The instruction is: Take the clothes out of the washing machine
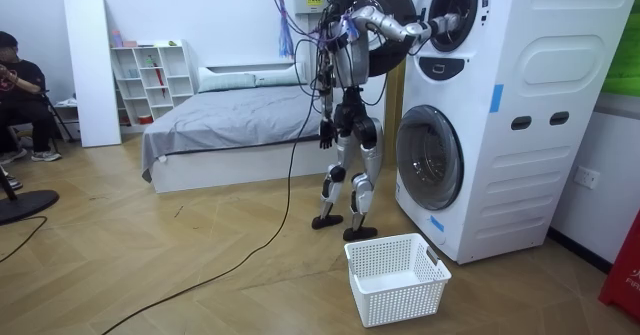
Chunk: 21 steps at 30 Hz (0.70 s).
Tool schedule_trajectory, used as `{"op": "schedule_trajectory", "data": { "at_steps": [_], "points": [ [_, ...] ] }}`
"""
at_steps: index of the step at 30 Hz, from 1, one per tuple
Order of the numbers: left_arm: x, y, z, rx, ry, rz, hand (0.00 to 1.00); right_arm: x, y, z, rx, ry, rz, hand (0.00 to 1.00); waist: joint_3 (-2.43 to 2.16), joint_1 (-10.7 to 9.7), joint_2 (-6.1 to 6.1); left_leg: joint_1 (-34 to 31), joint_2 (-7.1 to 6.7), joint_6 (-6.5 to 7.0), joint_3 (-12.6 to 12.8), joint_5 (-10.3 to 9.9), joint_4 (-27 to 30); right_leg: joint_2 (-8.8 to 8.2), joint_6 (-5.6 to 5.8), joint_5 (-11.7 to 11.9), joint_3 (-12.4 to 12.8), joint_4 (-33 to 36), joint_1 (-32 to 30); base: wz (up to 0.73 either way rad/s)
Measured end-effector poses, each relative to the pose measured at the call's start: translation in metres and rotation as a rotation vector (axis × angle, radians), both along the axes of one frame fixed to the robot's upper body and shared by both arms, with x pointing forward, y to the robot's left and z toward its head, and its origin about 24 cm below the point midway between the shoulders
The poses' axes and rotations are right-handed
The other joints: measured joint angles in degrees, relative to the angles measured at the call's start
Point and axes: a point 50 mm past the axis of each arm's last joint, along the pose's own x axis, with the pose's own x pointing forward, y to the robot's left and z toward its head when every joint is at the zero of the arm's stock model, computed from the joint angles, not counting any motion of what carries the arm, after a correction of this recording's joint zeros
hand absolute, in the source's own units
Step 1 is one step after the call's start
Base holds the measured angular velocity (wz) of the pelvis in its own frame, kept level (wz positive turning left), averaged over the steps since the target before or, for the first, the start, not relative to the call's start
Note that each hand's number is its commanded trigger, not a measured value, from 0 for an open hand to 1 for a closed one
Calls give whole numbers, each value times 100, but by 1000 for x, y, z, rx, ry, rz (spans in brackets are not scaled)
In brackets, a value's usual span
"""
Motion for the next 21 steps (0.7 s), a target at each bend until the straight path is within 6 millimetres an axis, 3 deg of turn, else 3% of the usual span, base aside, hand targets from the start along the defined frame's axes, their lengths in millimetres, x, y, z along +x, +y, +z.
{"op": "schedule_trajectory", "data": {
  "at_steps": [5,13,18,21],
  "points": [
    [-4,0,0,3,-16,-5,0,1,19,13,4,-55,80,100,-13,-152,16,-47,5,-10,36,7,1,32,-12,0,93,9,-79,-12],
    [-24,-5,-3,-8,3,19,0,-20,62,31,116,-237,306,100,-13,-465,25,-4,9,-10,278,6,-20,88,-27,4,327,95,-159,-17],
    [-31,-9,-4,6,2,50,0,-43,72,36,155,-355,355,100,9,-514,76,-8,10,-10,342,6,-54,89,-25,8,328,94,-180,0],
    [-39,-12,-5,7,22,59,0,-49,76,39,150,-384,376,100,-7,-584,116,-28,10,-10,361,6,-58,88,-25,7,322,95,-201,0]
  ]
}}
